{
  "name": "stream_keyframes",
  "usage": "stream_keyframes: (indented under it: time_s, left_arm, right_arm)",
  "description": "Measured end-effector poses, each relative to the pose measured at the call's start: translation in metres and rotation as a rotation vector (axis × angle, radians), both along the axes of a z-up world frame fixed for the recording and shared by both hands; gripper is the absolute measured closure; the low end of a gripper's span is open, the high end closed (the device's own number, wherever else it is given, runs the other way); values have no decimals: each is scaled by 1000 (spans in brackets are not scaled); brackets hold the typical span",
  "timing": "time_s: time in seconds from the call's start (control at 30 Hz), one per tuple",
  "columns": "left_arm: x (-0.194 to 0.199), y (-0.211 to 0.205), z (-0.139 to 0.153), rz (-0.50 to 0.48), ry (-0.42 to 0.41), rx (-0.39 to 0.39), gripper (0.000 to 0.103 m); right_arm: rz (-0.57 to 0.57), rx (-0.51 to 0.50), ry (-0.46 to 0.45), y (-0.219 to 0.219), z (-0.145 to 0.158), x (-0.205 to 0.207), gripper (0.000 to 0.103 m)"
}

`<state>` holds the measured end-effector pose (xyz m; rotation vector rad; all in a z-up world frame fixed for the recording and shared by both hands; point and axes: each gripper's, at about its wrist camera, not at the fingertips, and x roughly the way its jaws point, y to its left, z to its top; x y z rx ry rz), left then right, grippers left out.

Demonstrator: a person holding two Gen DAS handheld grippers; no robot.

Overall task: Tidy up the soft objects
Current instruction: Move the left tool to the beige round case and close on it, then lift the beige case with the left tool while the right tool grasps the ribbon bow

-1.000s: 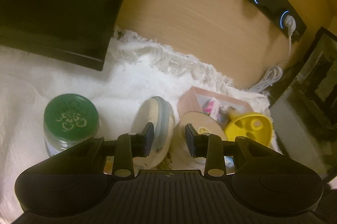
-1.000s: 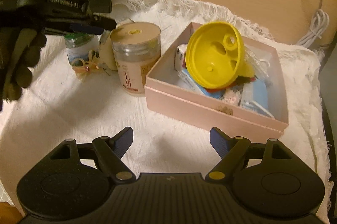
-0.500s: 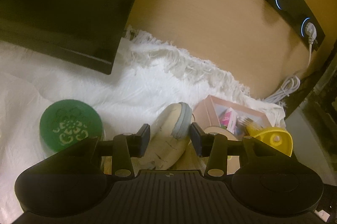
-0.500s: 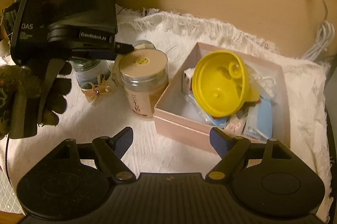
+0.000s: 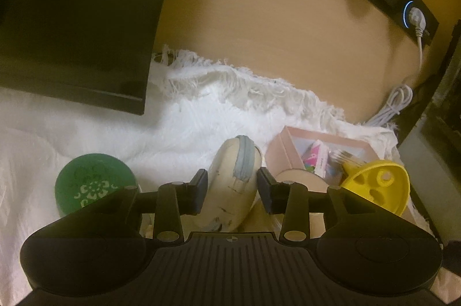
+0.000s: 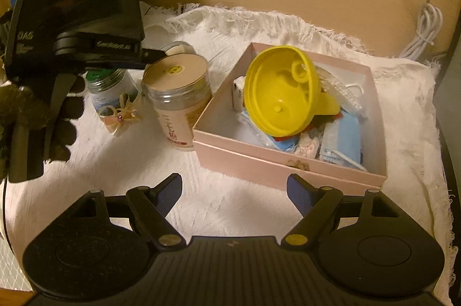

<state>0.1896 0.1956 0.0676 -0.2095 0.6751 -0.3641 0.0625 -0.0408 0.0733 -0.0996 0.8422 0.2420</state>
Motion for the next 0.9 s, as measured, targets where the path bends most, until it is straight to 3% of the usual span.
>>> stream_keyframes:
  time_s: [0.23,0.3,0.37,0.5,0.53,0.57,0.67,0.8,0.9]
  left_arm:
    - [12,-8,7,3,13,40,58]
    - [13,-8,10,0,7,67,59]
    - [12,-7,11,-18,10,77,59]
    - [9,-8,8,-53,15,72,59]
    - [8,-9,8,-53,10,76,59]
    - [7,-9,8,-54,8,78,60]
    - [7,-8,8,-60,13,66,60]
    - [9,-1,8,-83,21,42,61]
    - [7,5,9,-107,20,23,63]
  right_arm:
    - [23,2,15,6,1,-1,24]
    - [36,94,18,2,23,7,25]
    - [49,168,4,0,50,26,25]
    - [45,187,21,6,83,98,25]
    - [43,176,41,11,82,122,32]
    - [44,159,64,17,78,143,45]
    - [17,132,172,41,57,195,67]
    - [-6,182,310,58,27,228,76]
    - [1,196,303,64,21,229,76]
